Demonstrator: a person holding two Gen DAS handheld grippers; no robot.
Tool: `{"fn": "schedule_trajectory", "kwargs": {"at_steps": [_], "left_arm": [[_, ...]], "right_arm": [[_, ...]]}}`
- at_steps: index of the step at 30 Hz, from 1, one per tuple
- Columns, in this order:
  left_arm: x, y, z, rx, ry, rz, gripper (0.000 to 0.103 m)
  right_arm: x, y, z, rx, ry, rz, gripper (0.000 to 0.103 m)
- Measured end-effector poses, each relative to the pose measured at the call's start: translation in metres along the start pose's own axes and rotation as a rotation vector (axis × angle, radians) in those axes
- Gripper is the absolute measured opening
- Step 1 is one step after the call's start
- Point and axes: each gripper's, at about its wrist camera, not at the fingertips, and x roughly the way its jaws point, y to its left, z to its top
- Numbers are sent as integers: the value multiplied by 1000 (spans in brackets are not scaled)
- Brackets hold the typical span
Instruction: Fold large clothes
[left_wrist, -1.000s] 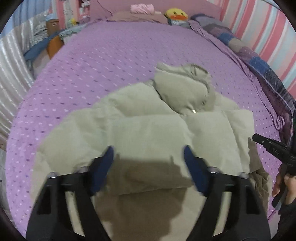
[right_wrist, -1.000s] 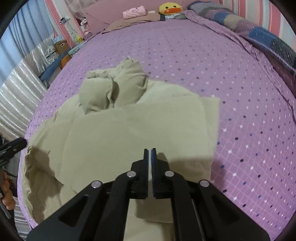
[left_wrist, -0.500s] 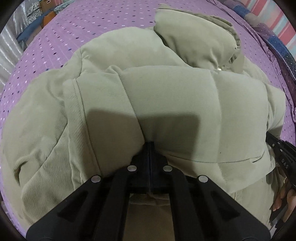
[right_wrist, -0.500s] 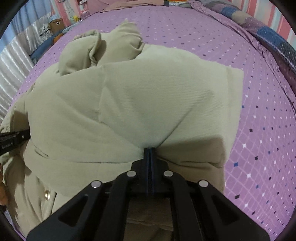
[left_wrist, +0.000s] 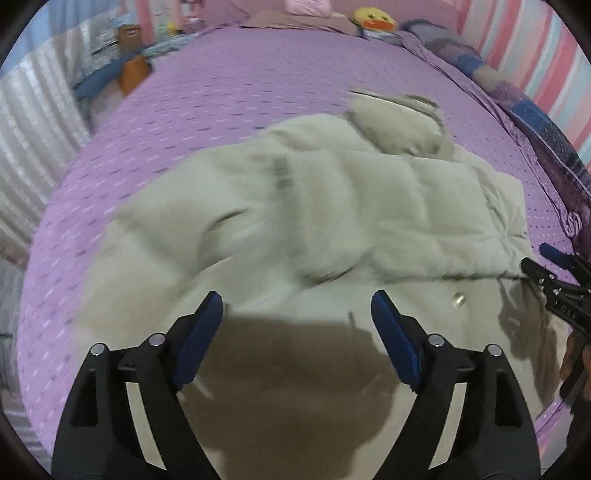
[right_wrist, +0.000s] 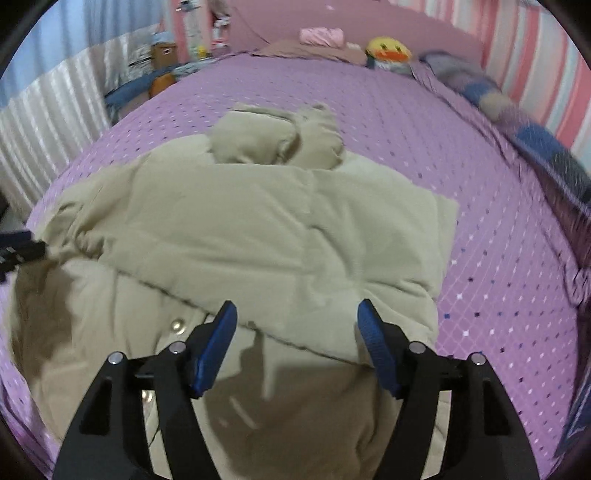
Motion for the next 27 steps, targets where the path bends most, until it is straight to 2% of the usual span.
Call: {"fn": "schedule_trajectory", "kwargs": {"at_steps": [3,4,5,6,10,13,15,17,19,21,22,24,27], "left_arm": [[-16,58,-22,-73,-11,47,88],[-20,71,-26,-91,-10,64,90],[-24,93,-38,-119,-10,89,92],[-27,111,-50,-140,-10,106,94],[-24,175,-95,-228,27,148,96],[-9,198,-112,-233,70,181,97],[7,206,-122,-240,113,153,100],[17,208,-126,-257,115,98,100],[22,208,-124,-252,96,89,89],[30,209,-119,-252,86,75,58],[33,208,-114,-257,89,85,55],[32,210,-102,-259,86,110,27],[19,229,-86,-256,82,150,19]], "right_arm": [[-8,10,-7,-30,-16,-13,69],[-8,10,-9,-27,-5,-9,71],[-8,11,-11,-23,6,-9,79],[-7,11,-13,-16,17,-7,80],[-8,9,-17,-4,24,-2,80],[-6,14,-14,-15,33,-19,80],[-3,17,-12,-15,44,-16,81],[0,18,-14,-15,60,-13,81],[3,20,-15,-18,72,-26,81],[4,20,-15,-18,80,-44,81],[4,20,-13,-15,81,-44,81],[1,21,-8,-9,71,-40,81],[-7,25,2,-25,37,-62,81]]}}
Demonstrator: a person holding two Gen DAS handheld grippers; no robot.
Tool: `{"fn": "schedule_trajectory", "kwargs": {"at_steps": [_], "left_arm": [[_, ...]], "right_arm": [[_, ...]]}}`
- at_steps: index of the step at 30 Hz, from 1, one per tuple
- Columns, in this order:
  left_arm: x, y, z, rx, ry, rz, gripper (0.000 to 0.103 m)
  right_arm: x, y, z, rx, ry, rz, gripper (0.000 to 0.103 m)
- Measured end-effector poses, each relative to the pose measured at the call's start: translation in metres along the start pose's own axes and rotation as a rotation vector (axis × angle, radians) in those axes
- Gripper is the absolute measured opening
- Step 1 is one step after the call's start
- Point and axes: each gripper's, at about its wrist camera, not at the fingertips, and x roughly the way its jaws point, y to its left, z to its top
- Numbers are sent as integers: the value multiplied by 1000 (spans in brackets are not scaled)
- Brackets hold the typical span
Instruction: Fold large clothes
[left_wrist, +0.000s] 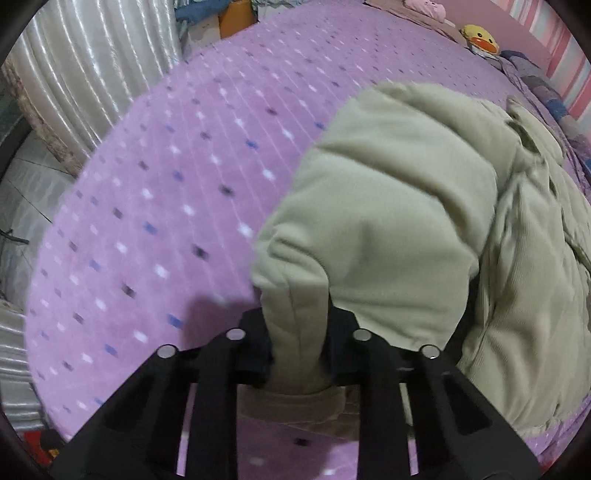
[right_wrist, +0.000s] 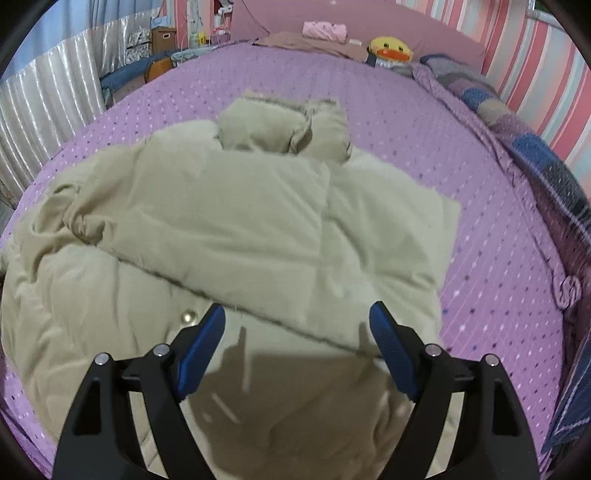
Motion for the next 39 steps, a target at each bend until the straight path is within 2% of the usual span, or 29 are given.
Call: {"fn": "schedule_trajectory", "kwargs": {"at_steps": [2,4,6,9,10,12,15,20,21,22,23,25,28,30,36,39], "left_arm": [[-6,23,16,-22,-6,37,18],[-13,52,33,-73,-14,36,18],[-25,87,55,-119,-49,87,17],[-33,123,84,-173,-74,56,18],[-31,125,93,-165,-66,54,18],[-25,119,108,-133,-63,115,29],[-14,107,118,-128,-32,186,38],[-12,96,110,-150,-24,209,52],[-15,95,109,-154,-27,216,79],[-20,97,106,-158,-40,240,97],[-28,99,103,-161,-79,262,98],[-43,112,98,-187,-107,222,100],[-52,123,93,-244,-108,222,100],[-57,132,78,-272,-102,201,100],[-12,124,38,-359,-4,158,100],[19,123,24,-419,49,163,100]], "right_arm": [[-5,2,8,-14,-25,-20,81],[-8,3,14,-20,-40,-34,81],[-11,4,22,-26,-54,-52,81],[-10,4,33,-42,-71,-91,81],[-8,4,37,-48,-70,-100,81],[-3,2,42,-49,-65,-109,81],[0,-4,45,-33,-50,-108,81],[1,-17,39,-27,-51,-107,86],[2,-20,36,-25,-47,-106,86],[5,-24,33,-22,-39,-101,86],[7,-25,30,-19,-34,-99,86],[8,-30,25,-6,-33,-90,86],[9,-32,21,13,-43,-76,86],[10,-34,19,23,-44,-64,86],[17,-31,14,2,-32,-70,86],[17,-31,14,-15,-32,-90,86]]}}
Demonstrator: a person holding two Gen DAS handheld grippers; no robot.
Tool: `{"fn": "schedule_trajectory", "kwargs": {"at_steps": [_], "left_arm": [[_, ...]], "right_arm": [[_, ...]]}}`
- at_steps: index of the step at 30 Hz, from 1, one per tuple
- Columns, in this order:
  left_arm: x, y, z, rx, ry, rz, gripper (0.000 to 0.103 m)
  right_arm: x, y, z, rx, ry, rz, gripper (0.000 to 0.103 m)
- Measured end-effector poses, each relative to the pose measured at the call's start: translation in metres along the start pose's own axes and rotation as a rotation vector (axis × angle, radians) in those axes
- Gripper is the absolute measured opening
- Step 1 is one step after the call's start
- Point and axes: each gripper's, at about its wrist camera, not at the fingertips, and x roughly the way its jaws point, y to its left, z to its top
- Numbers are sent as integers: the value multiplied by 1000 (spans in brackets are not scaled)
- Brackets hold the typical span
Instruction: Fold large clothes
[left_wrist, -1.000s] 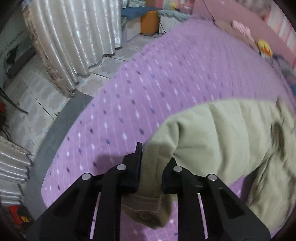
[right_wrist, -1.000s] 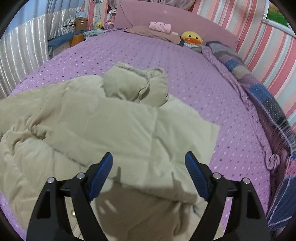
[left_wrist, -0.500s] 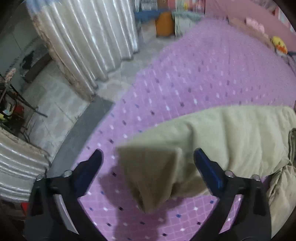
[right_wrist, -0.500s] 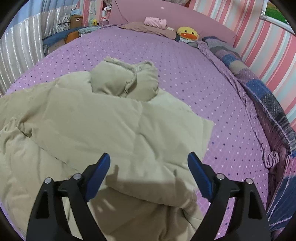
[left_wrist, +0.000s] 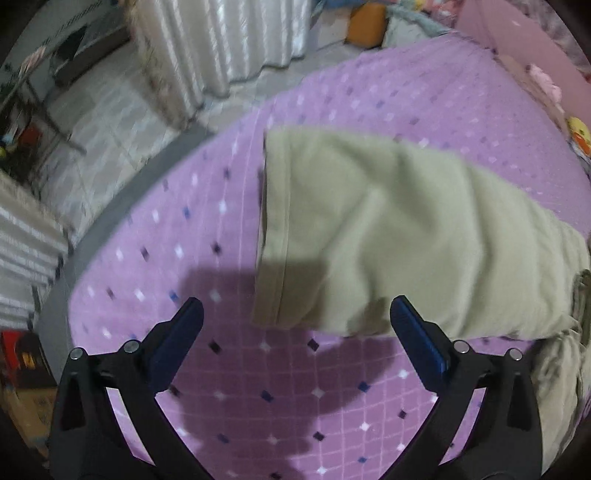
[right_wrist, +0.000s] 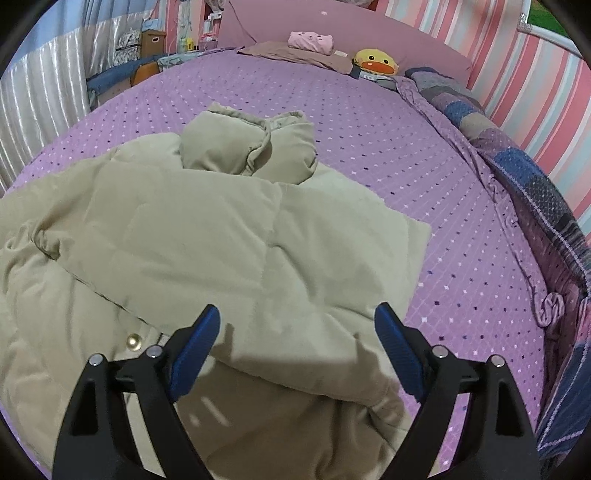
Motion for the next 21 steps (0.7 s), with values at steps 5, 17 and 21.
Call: {"fn": "schedule_trajectory", "kwargs": {"at_steps": [5,17,21], "left_arm": [[23,20,-15,-130,28,-109,93],[-28,5,-25,-109,-54,-251,14],[-75,-17,-22,13,-125,-251,14]], "right_arm": [[0,-4,3,-26,-4,-46,86],[24,-14,-2,7,34,-2,86],[21,-18,-4,24,22,23,86]]}}
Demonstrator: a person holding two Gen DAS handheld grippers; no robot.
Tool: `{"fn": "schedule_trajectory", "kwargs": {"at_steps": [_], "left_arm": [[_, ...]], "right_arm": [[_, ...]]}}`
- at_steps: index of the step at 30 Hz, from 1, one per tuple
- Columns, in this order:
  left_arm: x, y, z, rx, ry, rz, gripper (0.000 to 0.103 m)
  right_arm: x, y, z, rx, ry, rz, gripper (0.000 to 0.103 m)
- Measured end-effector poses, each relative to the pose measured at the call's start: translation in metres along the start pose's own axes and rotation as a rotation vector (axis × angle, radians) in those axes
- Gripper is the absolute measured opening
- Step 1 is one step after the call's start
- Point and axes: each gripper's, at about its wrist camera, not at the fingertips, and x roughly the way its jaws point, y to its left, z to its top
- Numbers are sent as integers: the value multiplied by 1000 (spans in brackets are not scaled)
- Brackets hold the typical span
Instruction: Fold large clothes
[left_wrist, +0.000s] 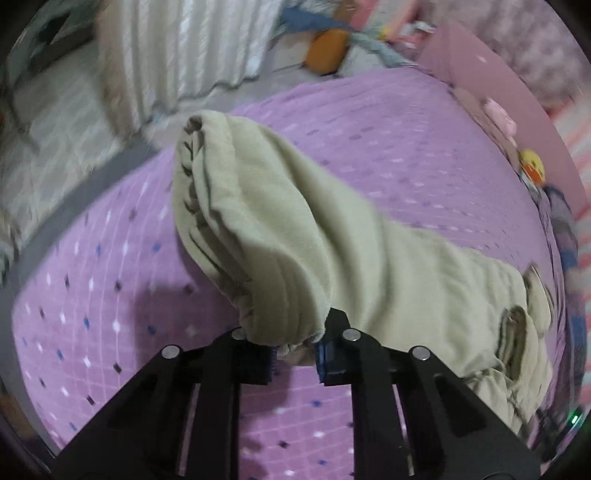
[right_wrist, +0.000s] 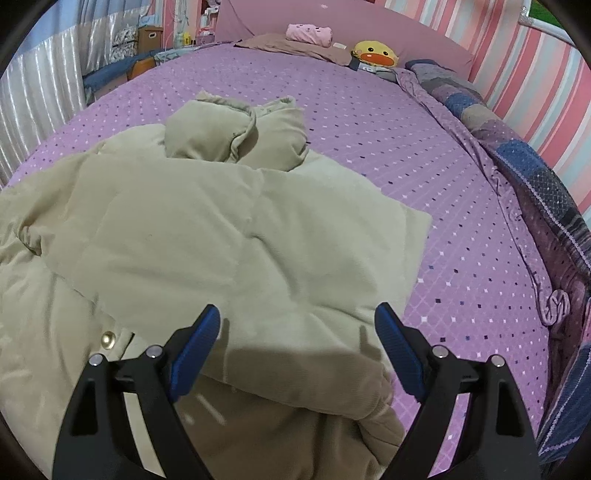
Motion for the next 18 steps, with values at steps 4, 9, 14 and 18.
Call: {"fn": "schedule_trajectory", "kwargs": {"at_steps": [4,9,14,18], "left_arm": [[-32,-63,8,121,-32,-67,13],[-33,-167,10,288,-15,-151,13],[-35,-268,-16,462,40,-251,12],[-10,-340,-42,514,122,-303,12]], "right_arm": [[-6,-10,-1,41,-15,23,86],[-13,-24,-2,74,-27,22,86],[-13,-38,-1,85,-30,19,86],[-11,-50,-1,97,-30,7,86]]}}
